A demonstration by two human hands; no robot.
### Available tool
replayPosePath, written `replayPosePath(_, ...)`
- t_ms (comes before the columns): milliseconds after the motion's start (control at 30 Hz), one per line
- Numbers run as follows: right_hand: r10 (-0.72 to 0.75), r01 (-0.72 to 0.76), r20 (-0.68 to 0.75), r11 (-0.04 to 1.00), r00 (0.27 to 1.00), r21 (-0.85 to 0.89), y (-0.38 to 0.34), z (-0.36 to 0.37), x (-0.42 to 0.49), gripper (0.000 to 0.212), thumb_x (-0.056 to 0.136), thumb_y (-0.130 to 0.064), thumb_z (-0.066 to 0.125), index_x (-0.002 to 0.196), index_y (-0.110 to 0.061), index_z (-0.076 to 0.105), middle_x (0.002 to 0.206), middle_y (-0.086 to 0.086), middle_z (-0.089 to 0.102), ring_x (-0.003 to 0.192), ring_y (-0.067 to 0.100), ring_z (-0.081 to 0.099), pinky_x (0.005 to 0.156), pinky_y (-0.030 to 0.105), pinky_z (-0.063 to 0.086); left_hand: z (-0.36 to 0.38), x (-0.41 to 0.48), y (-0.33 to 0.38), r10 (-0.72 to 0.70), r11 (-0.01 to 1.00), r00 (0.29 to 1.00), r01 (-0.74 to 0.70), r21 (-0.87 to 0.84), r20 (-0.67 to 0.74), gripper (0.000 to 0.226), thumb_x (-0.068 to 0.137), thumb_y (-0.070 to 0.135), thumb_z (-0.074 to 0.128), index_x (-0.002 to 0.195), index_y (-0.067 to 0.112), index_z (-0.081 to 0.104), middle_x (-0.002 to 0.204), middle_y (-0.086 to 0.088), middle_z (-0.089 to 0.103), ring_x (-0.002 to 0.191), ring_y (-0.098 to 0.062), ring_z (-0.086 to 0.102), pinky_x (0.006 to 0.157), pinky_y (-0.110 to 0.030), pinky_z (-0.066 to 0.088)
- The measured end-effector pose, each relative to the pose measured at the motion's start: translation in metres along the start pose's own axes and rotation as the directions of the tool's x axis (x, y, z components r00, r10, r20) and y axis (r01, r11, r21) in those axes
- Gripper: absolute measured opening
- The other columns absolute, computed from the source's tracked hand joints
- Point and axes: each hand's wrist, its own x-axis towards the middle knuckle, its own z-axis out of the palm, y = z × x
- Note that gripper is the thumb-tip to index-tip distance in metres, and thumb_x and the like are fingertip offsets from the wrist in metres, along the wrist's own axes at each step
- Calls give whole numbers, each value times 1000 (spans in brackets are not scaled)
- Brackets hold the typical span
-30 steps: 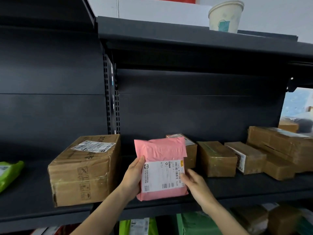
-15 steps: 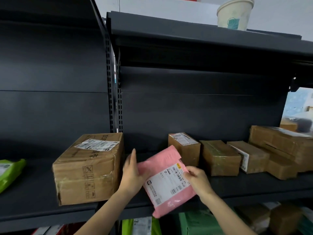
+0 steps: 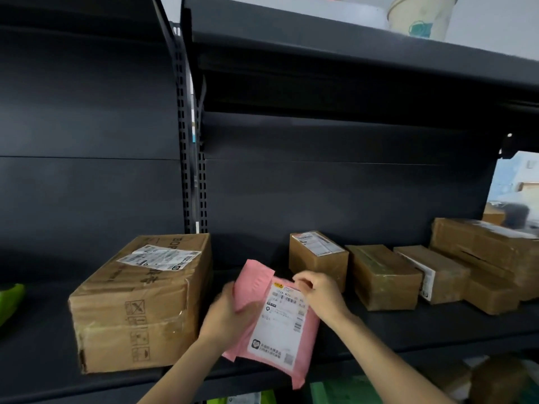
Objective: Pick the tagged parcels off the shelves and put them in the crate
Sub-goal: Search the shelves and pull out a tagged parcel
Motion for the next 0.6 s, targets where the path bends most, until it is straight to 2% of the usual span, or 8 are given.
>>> replayPosePath(133,-126,52,-250,957,960,-285,11,-25,29,35,88,-28,60,121,-17,60,124,6,58,118,22,50,99,33,42,-2,6,0,-64,998,987,60,-30,-146,49,87,34,62,126,13,41,94,9,55,81,-10,56,62,-22,42)
replayPosePath(200,-69,-35,-244,917,967,-397,18,-35,48,50,87,-41,57,132,-21,50,135,8,47,125,26,41,103,34,37,-2,10,1,-119,992,968,104,-78,-221,50,87,30,62,127,10,41,109,-2,60,95,-21,59,74,-28,45)
replayPosePath(300,108,-162,-146,885,983,-437,29,-38,69,70,81,-62,52,142,-31,33,146,16,31,134,34,28,108,38,28,3,15,4,-182,981,938,153,-118,-294,55,89,25,60,134,8,35,127,-14,55,113,-32,54,91,-37,44)
replayPosePath(367,187,-195,-63,869,980,-455,32,-37,76,76,78,-66,50,142,-32,30,143,17,31,130,37,31,105,40,32,8,18,6,-216,975,924,184,-127,-316,58,91,25,57,139,11,29,133,-15,49,118,-33,51,96,-41,44)
replayPosePath(433,198,-189,-30,866,980,-463,35,-36,76,72,76,-64,51,138,-30,35,135,15,38,122,36,38,95,38,39,13,19,6,-242,970,916,215,-115,-320,59,93,26,54,143,17,25,135,-16,46,119,-34,50,98,-44,44)
replayPosePath(500,160,-164,-48,877,986,-452,38,-36,65,68,75,-64,52,133,-31,40,130,13,41,117,34,40,88,36,41,17,22,5,-263,965,914,246,-92,-310,58,94,28,51,145,21,23,135,-17,44,117,-35,51,96,-43,45)
replayPosePath(600,53,-101,-115,877,992,-470,43,-35,36,67,73,-68,49,130,-35,42,133,14,39,113,33,39,90,35,40,22,28,4,-301,951,908,310,-17,-290,51,96,27,47,143,22,28,133,-19,44,109,-31,52,87,-37,41)
